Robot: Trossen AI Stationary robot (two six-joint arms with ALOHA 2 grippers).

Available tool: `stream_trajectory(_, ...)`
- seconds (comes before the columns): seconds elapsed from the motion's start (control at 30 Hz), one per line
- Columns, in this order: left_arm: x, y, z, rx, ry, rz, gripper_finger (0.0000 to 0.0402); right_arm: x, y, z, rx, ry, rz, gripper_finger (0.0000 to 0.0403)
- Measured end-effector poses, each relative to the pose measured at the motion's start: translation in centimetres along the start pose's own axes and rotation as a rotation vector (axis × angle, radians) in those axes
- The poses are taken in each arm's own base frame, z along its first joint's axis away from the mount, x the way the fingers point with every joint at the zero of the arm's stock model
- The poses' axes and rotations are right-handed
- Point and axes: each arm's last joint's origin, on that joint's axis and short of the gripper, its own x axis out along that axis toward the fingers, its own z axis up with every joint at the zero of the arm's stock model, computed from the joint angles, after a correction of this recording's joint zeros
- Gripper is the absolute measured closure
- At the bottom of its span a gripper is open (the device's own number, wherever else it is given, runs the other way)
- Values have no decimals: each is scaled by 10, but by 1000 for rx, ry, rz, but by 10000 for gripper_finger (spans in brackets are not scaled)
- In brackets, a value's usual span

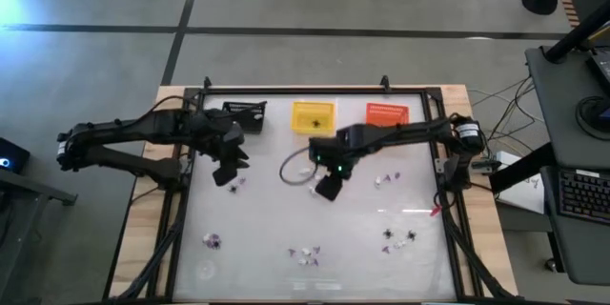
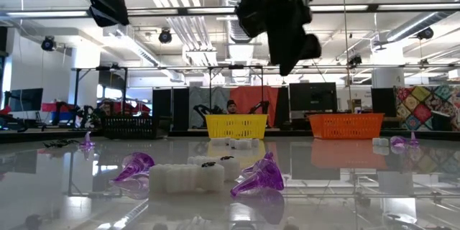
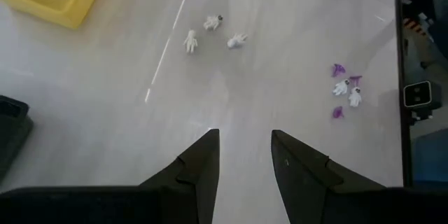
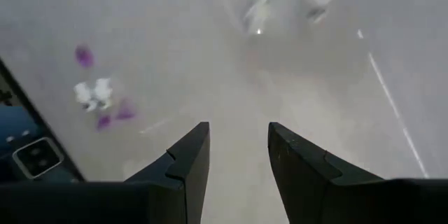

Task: Sort Halloween decoration
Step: Put the purple witch hat toy into the orange basket

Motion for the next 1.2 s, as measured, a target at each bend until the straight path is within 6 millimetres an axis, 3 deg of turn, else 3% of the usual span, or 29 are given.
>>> stream_trajectory(0.3,-23,-2,-8,99,-88,-16,288,22,60,-36,-23,-56,63,272)
stream_trajectory(0.5,-29,-3,-10,115,-113,-20,288,28,82,-50,-79,-151,52,273)
stream_trajectory(0.73,-32,-3,-12,120,-122,-21,288,52,94,-48,-34,-203,87,273)
stream_trajectory(0.93,-33,-2,-17,113,-83,-14,288,86,94,-47,170,-154,60,271)
stream_trajectory(1.2,-35,-1,-19,111,-76,-12,288,111,98,-58,349,-108,27,268)
